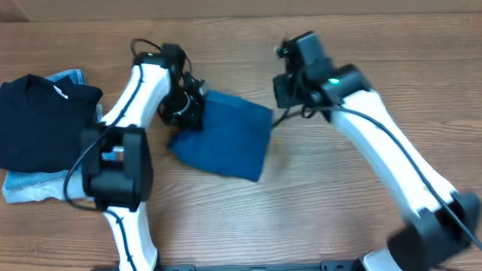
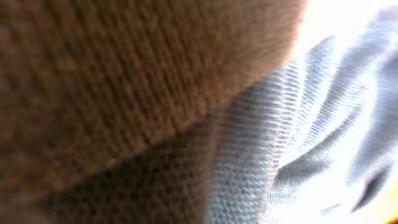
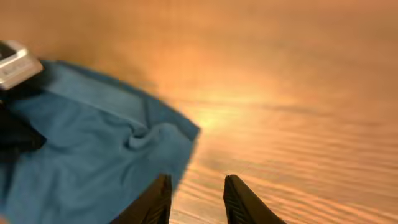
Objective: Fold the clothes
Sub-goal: 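Carry the folded shirt left with the left gripper onto the clothes stack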
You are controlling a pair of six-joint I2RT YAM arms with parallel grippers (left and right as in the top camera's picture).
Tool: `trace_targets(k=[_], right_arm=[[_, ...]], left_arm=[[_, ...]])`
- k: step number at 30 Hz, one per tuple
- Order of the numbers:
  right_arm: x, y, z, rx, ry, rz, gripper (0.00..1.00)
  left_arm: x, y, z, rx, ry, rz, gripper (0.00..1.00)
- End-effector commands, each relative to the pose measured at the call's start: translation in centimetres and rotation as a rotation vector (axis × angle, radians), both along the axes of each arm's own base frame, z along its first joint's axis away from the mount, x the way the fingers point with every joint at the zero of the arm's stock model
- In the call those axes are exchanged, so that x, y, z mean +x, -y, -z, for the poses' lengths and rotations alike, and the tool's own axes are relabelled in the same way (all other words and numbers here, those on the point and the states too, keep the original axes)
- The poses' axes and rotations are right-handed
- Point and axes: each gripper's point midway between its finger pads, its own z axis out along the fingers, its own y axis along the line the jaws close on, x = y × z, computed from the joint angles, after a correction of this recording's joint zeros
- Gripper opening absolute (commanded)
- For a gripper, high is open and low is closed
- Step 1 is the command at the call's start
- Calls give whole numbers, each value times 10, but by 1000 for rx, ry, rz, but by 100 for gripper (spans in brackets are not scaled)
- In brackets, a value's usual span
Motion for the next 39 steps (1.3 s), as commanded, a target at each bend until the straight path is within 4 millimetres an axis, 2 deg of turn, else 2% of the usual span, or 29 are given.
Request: trace_targets(k=[1,4,6,9,12,15,20,21,23,28,36,37,39], right_arm=[[-6,23,-47,-29,122,61,33],[-14,37,-65,-54,166,96,33],[-17,41,-67,-68,165,105,33],[-19,43,-64,-77,153,105,33],[-21,43,-63,-81,145,105,33],[-22,44,-62,-84,140,104,33],[-24,47,-60,-99,127,108,33],[-24,48,-60,-106,128,113,33],[-25,49,-59,-110,124,113,33],[-25,49,-58,-111,123,113,33],[-28,51,-56,-120,107,112,33],[-28,51,-56,-120,106,112,33],[-28,51,-56,-122,107,110,33]], left_arm=[[17,-43,-63,202,190,-87,4],[6,-71,-97,343,253,-122,4],[-3,-90,-114,446,274,-166,4],[-14,-109,-143,539,332,-211,4],[-20,-122,-170,600,404,-240,4],[-23,-125,-190,617,464,-177,4],[-24,-151,-226,755,558,-236,4],[-24,-153,-230,759,563,-233,4],[-25,-170,-239,803,567,-266,4],[-36,-208,-240,831,532,-368,4],[-29,-240,-248,830,572,-421,4],[-27,-240,-248,808,582,-428,4],[-17,-228,-253,704,627,-401,4]])
